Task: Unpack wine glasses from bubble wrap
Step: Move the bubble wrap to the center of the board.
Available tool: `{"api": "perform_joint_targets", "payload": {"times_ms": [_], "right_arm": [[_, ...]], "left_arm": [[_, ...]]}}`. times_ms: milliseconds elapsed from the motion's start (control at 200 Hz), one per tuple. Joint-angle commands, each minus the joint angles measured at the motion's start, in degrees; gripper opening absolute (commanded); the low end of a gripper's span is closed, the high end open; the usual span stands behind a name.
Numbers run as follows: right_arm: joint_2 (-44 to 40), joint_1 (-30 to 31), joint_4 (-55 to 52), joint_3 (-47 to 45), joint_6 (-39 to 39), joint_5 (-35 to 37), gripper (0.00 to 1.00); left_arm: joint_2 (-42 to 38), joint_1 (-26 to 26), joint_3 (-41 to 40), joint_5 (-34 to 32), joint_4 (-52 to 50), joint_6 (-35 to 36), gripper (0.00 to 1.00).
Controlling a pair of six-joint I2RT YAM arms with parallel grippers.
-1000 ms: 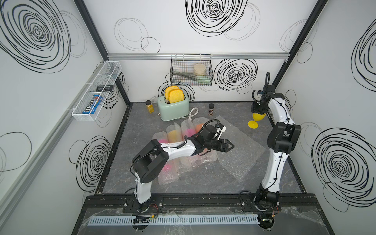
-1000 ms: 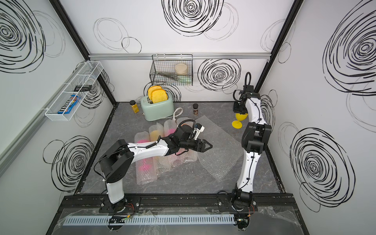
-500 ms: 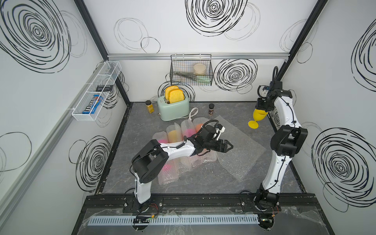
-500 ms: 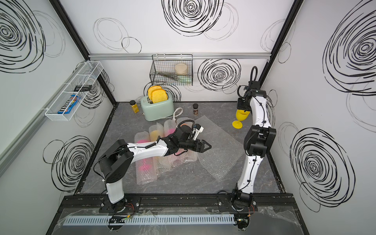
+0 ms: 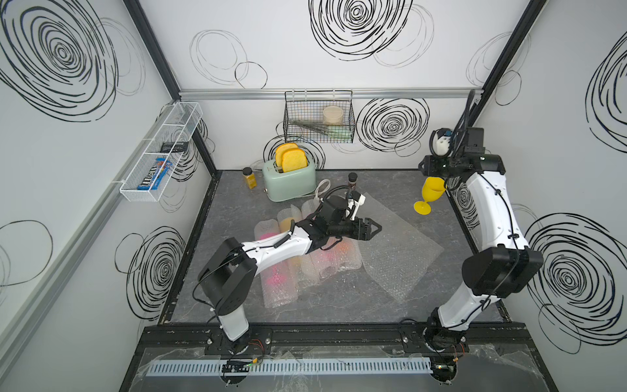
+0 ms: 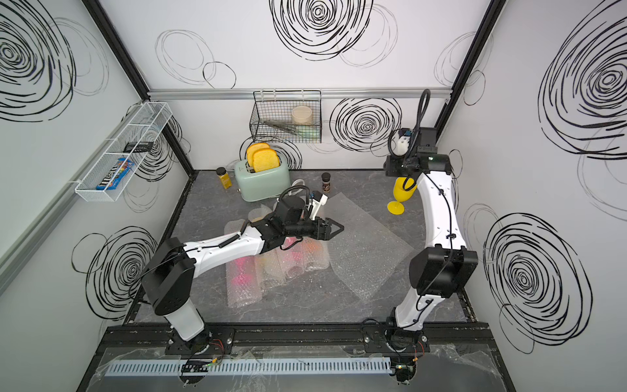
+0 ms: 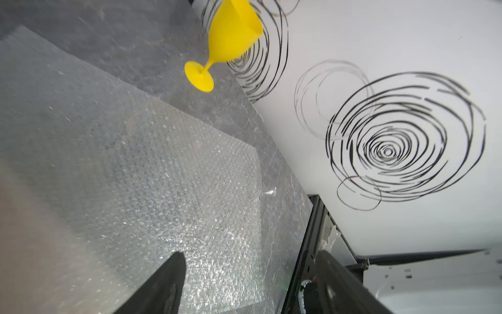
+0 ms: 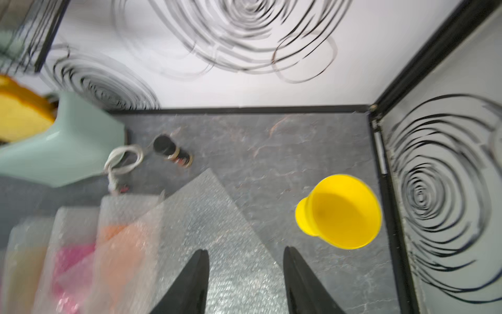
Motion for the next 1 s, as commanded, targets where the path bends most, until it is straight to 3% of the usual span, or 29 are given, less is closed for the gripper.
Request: {"api": "perform_joint_targets", "payload": {"times_ms": [0, 235, 525, 776, 996], "right_arm": [[-3.4, 4.0, 6.6, -13.2, 2.9, -1.5, 0.52], [-7.9, 10.3, 21.2, -39.3, 18.3, -5.3, 0.52], [-9.0, 15.3, 31.3, -56.2, 33.8, -5.9, 0.52], [-10.1, 15.7, 31.1, -65.5, 37.1, -0.7, 0.52], [-12.2, 10.5, 24.2, -67.4, 37.1, 5.6, 0.54]], "left_arm": [[-4.5, 3.6, -3.2, -1.3, 1.1, -0.5, 0.80], [-10.8, 8.8, -9.7, -2.4, 0.0, 0.0, 0.80], [-12.7, 10.8, -12.3, -2.1, 0.3, -0.2, 0.80], [-12.7, 11.8, -12.8, -1.2, 0.6, -0.5, 0.80], [-12.0, 11.7, -13.1, -0.8, 1.2, -1.2, 0.80]]}}
